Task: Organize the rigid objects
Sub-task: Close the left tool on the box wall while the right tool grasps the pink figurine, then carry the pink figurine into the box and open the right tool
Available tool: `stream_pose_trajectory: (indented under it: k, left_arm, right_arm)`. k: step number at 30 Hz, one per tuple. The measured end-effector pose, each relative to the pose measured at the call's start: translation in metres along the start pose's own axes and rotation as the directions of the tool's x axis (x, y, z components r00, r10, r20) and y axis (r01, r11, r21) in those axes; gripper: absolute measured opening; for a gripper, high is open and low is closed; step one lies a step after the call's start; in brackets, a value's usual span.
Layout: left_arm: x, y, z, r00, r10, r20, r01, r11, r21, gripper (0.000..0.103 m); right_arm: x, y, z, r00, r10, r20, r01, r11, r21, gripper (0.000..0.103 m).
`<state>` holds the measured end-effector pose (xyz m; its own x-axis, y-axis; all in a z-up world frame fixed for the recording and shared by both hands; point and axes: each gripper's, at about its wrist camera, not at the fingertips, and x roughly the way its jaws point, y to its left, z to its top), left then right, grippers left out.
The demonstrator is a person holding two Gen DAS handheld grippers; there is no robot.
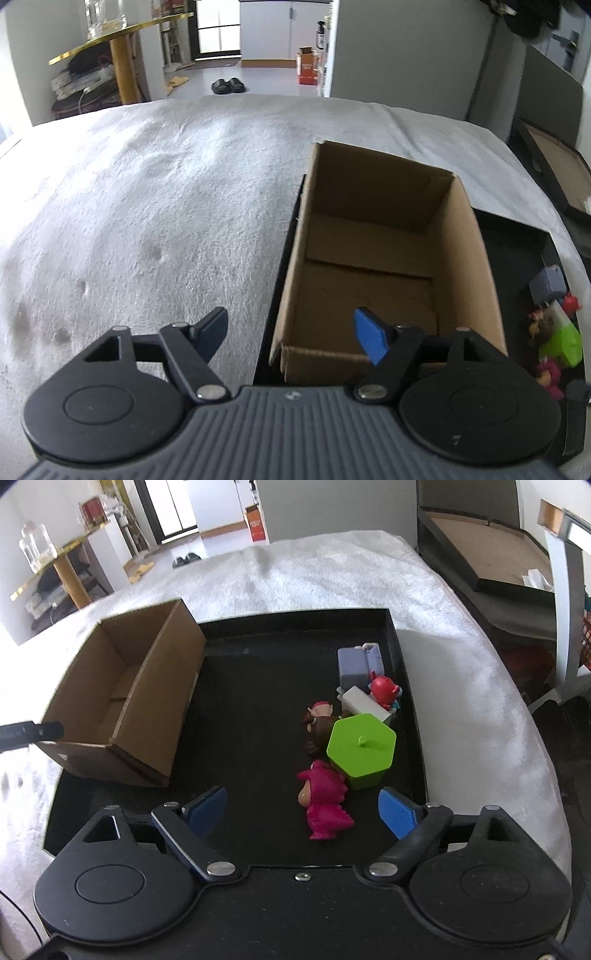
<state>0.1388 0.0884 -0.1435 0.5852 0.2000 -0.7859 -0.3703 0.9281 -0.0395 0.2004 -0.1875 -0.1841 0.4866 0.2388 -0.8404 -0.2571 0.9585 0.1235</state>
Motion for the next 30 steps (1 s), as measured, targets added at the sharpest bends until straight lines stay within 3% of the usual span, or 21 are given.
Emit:
stream_pose_trajectory:
  k: [4, 13, 20, 22, 25, 30]
  left_arm:
    - [0.008, -0.001, 0.004, 1.0, 0.009, 0.019, -0.009, 1.0, -0.012, 0.068]
    - [0.027, -0.004, 0.003, 1.0, 0.023, -0.014, -0.023, 1.0, -0.014, 0.063]
    - [0.031, -0.004, 0.0, 0.999, 0.035, -0.035, -0.035, 0.999, -0.014, 0.047]
    - [0.032, -0.006, 0.0, 0.999, 0.034, -0.034, -0.034, 0.999, -0.005, 0.04]
    - [0.032, -0.004, 0.0, 1.0, 0.025, -0.019, -0.025, 0.999, -0.029, 0.012]
    - [0.028, -0.004, -0.004, 1.0, -0.001, -0.008, 0.001, 1.0, -0.023, 0.011]
  right_arm:
    - [0.011, 0.003, -0.001, 0.999, -0.045, 0.002, 0.045, 0.999, -0.018, 0.085]
    - [0.042, 0.02, -0.006, 0.991, -0.137, -0.004, 0.135, 0.983, -0.127, 0.081]
    - [0.055, 0.039, -0.013, 0.984, -0.177, 0.003, 0.173, 0.96, -0.218, 0.081]
    - [0.058, 0.043, -0.016, 0.984, -0.178, -0.006, 0.172, 0.959, -0.227, 0.074]
    - [0.061, 0.043, -0.021, 0.985, -0.169, -0.042, 0.154, 0.96, -0.236, 0.043]
    - [0.05, 0.043, -0.023, 0.993, -0.113, -0.033, 0.103, 0.969, -0.224, 0.039]
